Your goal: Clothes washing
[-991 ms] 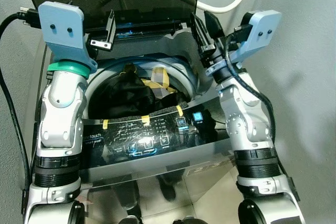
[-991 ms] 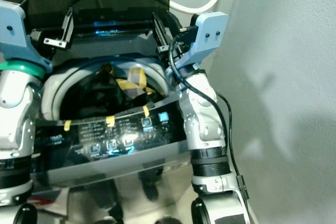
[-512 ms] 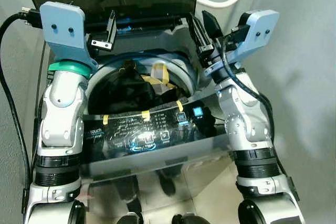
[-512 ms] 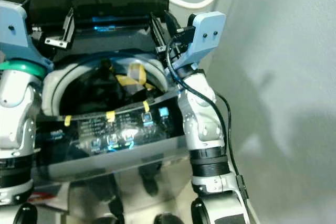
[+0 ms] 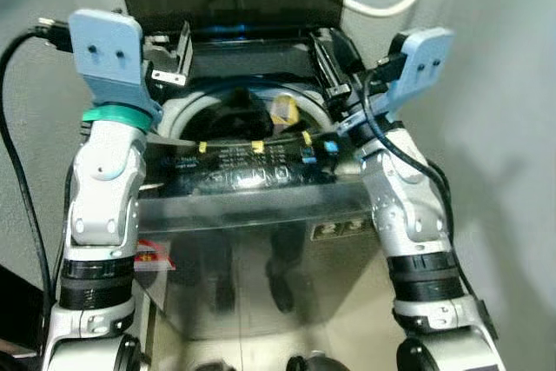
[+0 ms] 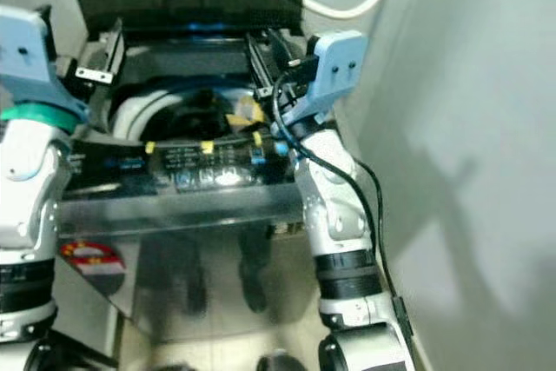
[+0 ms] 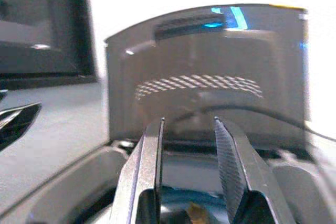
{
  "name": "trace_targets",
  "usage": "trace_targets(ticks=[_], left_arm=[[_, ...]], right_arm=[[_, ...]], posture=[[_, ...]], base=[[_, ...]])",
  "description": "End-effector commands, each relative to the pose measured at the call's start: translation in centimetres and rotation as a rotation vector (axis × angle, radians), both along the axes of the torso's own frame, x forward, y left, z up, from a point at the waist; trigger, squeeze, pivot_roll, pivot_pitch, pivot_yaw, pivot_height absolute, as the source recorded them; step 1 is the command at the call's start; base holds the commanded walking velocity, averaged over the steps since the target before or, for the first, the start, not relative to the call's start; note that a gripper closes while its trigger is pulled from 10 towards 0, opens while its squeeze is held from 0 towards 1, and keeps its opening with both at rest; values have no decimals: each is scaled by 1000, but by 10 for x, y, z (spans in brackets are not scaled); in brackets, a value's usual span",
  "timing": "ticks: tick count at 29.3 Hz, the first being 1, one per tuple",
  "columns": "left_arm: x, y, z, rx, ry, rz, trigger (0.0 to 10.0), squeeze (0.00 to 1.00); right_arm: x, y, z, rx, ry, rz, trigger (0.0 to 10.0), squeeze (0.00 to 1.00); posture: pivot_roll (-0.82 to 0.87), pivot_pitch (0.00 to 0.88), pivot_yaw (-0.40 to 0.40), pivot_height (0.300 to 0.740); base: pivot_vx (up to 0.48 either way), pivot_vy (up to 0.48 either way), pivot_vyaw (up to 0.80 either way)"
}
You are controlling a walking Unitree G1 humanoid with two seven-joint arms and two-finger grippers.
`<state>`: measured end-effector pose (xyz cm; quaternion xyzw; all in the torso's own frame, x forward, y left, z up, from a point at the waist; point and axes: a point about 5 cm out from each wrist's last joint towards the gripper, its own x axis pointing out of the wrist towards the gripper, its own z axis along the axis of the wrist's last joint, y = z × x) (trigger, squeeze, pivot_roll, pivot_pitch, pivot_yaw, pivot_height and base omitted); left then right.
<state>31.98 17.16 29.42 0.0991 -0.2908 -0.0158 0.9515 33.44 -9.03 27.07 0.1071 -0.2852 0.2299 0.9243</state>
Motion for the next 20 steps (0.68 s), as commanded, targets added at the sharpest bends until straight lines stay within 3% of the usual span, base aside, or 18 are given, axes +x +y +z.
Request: trace_targets(ticks=[1,20], left_arm=[[0,1,0,5,1,8,10000,0],[1,0,-1,7,1,3,10000,0]], right_arm=[[0,2,-2,-8,7,3,10000,0],[-1,3,-4,-28,5,8,10000,0]], posture=[[9,0,31,740],[2,0,34,740]], base=[[-349,0,0],[-349,0,0]])
